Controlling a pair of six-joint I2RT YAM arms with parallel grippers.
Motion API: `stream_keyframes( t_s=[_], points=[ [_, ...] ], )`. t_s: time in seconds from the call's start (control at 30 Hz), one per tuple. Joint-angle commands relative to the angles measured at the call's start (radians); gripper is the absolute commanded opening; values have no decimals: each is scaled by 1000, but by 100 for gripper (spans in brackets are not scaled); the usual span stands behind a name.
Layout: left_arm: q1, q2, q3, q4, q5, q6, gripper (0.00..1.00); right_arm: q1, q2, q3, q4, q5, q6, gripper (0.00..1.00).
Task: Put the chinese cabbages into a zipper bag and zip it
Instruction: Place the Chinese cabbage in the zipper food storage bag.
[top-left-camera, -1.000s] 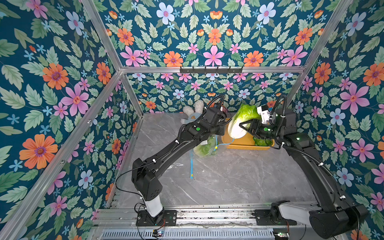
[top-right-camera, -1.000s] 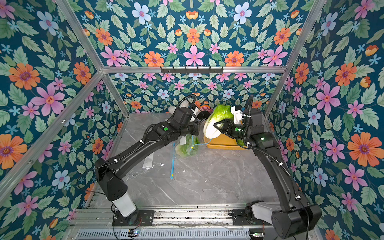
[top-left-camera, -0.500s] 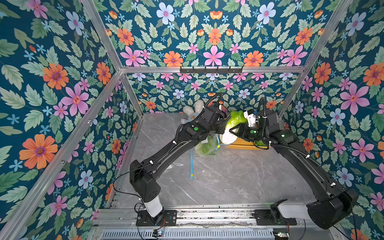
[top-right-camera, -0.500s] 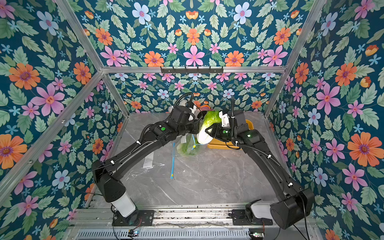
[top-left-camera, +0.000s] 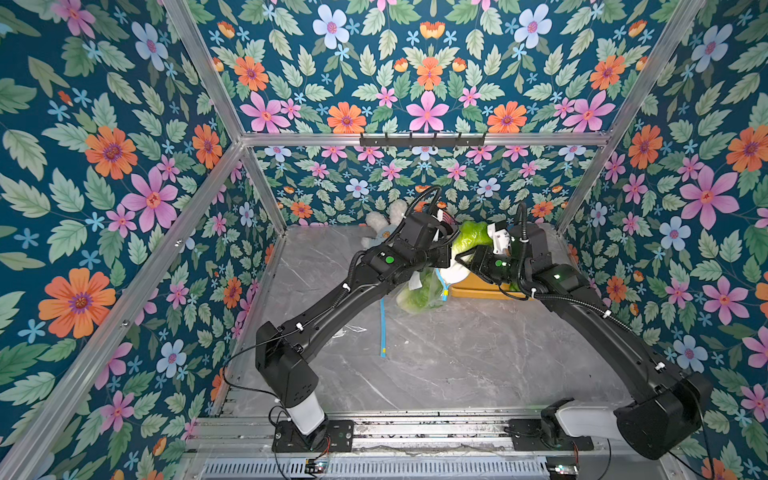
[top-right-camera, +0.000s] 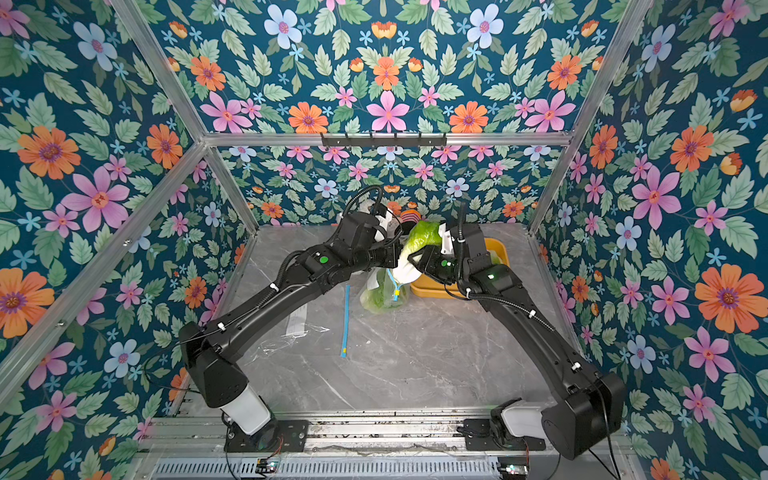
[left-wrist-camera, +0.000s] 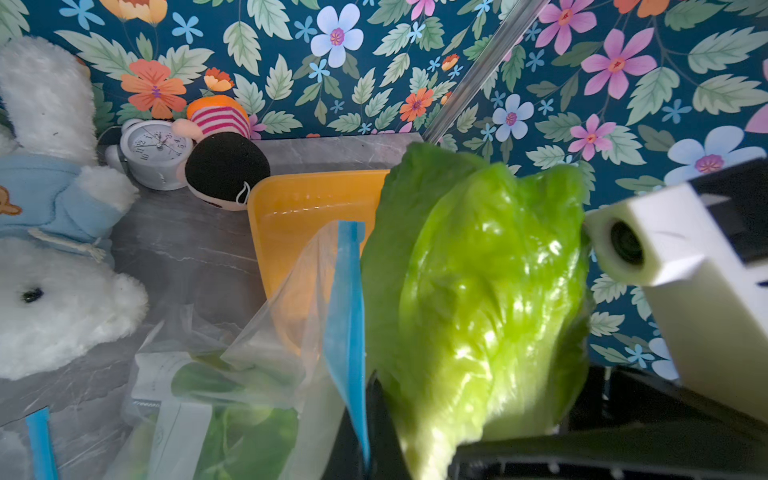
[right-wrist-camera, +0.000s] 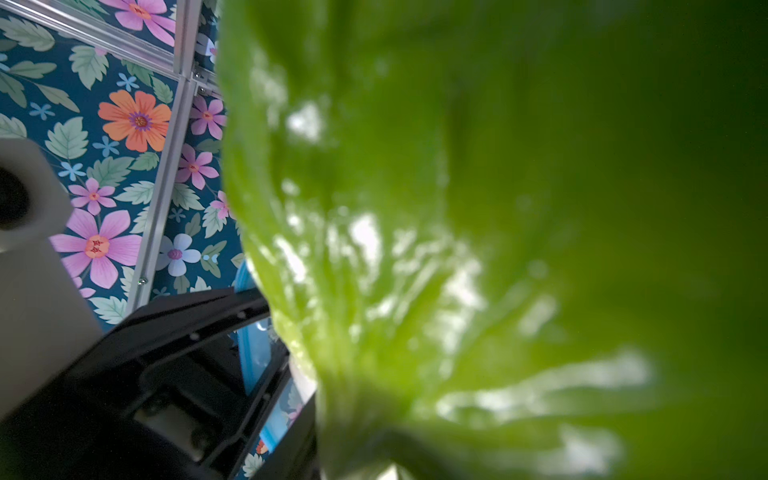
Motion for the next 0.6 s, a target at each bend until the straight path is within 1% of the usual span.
stream_keyframes(
  t_s=[0.0,0.1,0.2,0.37,0.47,0.57],
  points=[
    [-4,-12,2,89,39,-23,0,4,-31,-11,137,11,80,49],
    [-4,-12,-1,97,50,-34,0,3,-52,-6,178,18,119,49],
    [-5,-17,-11,109,47,-39,0,10,-50,17,156,60,94,49],
    [-4,-19,-16,129,42,-55,0,69,-8,32,82,151,13,48],
    [-1,-27,-17,135,10,-69,0,83,-25,4,54,221,-32,48],
    [6,-45,-38,164,-13,-82,0,84,-47,-5,-13,279,-95,47]
  ],
)
